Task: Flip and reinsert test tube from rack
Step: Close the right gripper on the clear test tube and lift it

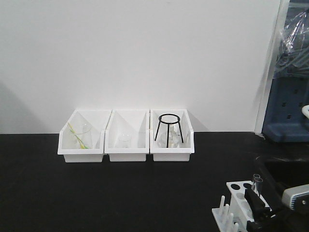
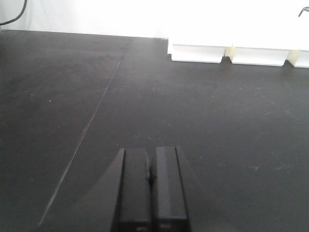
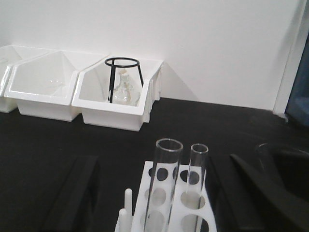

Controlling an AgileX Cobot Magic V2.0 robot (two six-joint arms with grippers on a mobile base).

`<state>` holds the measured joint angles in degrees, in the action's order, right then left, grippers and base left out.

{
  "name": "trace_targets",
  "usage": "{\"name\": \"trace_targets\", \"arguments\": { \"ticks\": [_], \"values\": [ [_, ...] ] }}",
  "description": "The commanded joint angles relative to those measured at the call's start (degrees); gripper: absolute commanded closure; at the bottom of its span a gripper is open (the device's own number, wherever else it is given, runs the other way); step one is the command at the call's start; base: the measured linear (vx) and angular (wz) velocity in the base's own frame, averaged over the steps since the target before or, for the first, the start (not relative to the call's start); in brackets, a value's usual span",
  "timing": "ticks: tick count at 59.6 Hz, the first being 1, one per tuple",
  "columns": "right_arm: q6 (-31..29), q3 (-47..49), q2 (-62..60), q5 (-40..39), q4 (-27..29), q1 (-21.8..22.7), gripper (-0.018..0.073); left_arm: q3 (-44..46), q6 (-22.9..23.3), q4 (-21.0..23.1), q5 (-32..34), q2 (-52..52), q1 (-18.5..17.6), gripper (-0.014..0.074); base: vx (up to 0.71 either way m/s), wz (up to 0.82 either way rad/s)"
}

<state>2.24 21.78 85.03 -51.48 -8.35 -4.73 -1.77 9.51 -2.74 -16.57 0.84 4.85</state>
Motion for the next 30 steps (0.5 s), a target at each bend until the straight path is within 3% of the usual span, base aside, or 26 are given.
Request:
{"name": "trace_targets", "arguments": {
  "ticks": [1,20,30],
  "values": [
    [1.17,2.86,3.79,-9.25,0.49,0.08,0.0075,-0.05,0.01,0.21,4.95,0.72,-0.28,0.0603,0.0,0.0],
    [1.29,8.6,14.22,-12.21,0.34,0.08,0.0083,-0.05,0.01,0.21,4.95,0.72,-0.28,0.0603,0.0,0.0],
    [1.43,10.05,16.55,-12.41,0.34,0.08,0.0164,-0.05,0.01,0.21,4.95,0.72,-0.28,0.0603,0.0,0.0]
  ]
}}
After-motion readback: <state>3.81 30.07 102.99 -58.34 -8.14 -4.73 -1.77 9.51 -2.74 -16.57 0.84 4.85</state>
